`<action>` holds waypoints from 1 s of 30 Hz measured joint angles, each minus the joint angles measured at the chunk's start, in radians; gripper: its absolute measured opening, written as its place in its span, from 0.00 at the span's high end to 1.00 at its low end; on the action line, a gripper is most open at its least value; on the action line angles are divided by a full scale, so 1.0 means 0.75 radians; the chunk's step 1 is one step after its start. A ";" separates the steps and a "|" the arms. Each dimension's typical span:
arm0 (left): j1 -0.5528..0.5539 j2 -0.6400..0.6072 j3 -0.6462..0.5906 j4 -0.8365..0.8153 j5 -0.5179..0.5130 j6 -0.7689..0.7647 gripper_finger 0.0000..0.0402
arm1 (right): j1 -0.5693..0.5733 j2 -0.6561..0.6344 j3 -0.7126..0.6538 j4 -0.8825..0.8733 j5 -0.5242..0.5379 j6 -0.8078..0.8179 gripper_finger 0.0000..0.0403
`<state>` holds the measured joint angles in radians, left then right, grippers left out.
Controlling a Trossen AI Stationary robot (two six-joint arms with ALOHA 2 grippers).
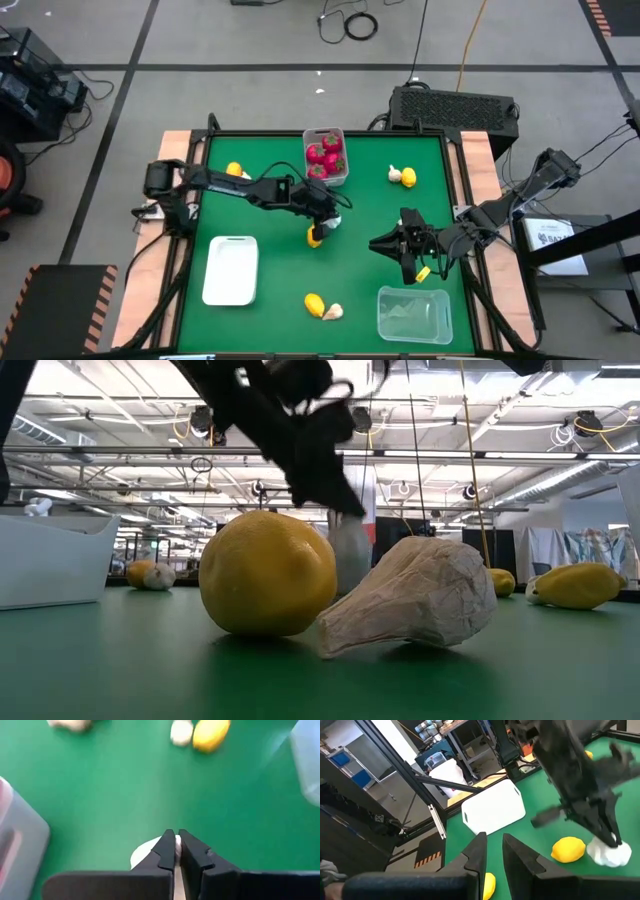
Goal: Sort produce into baskets
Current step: Put the garlic into the white bin
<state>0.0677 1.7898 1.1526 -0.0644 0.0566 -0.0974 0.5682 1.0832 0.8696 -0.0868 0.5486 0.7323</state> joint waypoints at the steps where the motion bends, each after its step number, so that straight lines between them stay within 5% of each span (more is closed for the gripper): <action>1: 0.000 -0.026 0.000 0.002 0.000 -0.003 0.97 | 0.000 0.000 0.000 0.000 0.000 -0.012 0.87; 8: -0.030 -0.265 -0.001 -0.166 0.000 -0.037 0.97 | -0.040 0.000 0.000 -0.001 0.001 -0.100 0.87; 14: -0.116 -0.431 -0.001 -0.517 -0.012 -0.103 0.97 | -0.136 -0.001 0.001 -0.001 0.001 -0.215 0.87; 30: -0.557 -0.667 0.000 -1.313 -0.403 -0.616 0.97 | -0.463 0.000 0.001 0.021 0.001 -0.509 0.87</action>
<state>-0.3499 1.2895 1.1524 -1.0493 -0.2456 -0.5591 0.2212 1.0832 0.8703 -0.0708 0.5491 0.3505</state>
